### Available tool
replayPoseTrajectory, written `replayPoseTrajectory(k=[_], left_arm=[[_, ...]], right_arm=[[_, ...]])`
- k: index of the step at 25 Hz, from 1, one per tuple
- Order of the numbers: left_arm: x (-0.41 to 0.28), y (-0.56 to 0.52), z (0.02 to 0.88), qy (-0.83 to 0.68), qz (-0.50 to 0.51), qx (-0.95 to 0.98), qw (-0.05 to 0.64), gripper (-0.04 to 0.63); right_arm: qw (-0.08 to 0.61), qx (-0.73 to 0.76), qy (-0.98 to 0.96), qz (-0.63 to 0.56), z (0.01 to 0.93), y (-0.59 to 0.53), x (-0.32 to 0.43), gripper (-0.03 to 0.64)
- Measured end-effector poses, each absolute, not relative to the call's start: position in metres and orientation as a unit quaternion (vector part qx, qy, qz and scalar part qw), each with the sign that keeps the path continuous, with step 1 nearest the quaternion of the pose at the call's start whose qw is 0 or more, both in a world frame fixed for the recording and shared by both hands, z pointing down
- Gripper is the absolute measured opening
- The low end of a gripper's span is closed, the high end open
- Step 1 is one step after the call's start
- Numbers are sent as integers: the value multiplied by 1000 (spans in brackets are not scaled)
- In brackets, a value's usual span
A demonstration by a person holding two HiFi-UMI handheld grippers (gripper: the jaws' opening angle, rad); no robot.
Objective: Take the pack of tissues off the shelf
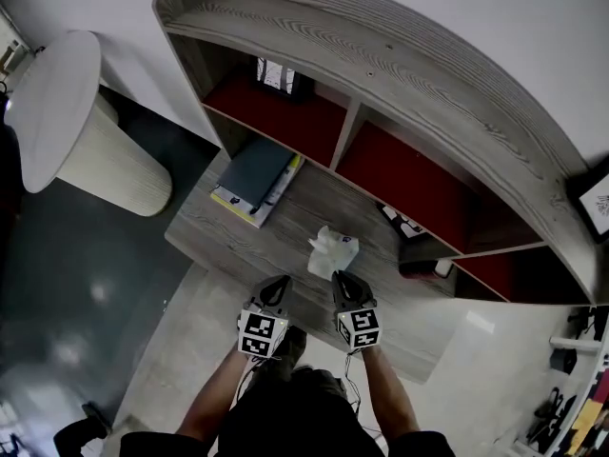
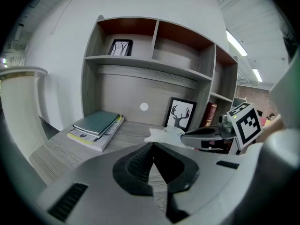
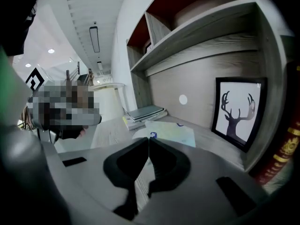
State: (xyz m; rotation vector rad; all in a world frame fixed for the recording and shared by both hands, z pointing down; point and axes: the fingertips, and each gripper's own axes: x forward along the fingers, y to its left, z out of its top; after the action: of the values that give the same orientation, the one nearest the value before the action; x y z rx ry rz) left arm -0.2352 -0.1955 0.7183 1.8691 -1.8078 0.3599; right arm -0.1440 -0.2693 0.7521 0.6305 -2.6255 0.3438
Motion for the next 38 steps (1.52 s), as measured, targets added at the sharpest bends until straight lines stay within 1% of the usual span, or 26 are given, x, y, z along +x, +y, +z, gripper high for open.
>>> replayPoseTrajectory(k=[9, 17, 18, 19, 21, 28, 38], left_arm=[[-233, -192, 727, -664, 136, 685, 267, 6], [-228, -189, 729, -660, 137, 688, 270, 6], [-227, -189, 729, -659, 137, 688, 271, 6], [-227, -189, 729, -659, 139, 688, 271, 6], [-226, -187, 730, -658, 141, 688, 271, 6], [-226, -184, 727, -657, 140, 691, 267, 6], [-215, -183, 708, -655, 143, 704, 234, 6]], right_arm=[[249, 230, -934, 114, 783, -266, -137, 31], [253, 225, -934, 114, 788, -262, -137, 40], [253, 224, -934, 116, 788, -261, -137, 88], [253, 224, -934, 119, 789, -261, -136, 166], [253, 227, -932, 124, 791, -261, -134, 197], [245, 237, -932, 124, 785, -261, -128, 201], [204, 269, -934, 119, 752, -267, -115, 192]])
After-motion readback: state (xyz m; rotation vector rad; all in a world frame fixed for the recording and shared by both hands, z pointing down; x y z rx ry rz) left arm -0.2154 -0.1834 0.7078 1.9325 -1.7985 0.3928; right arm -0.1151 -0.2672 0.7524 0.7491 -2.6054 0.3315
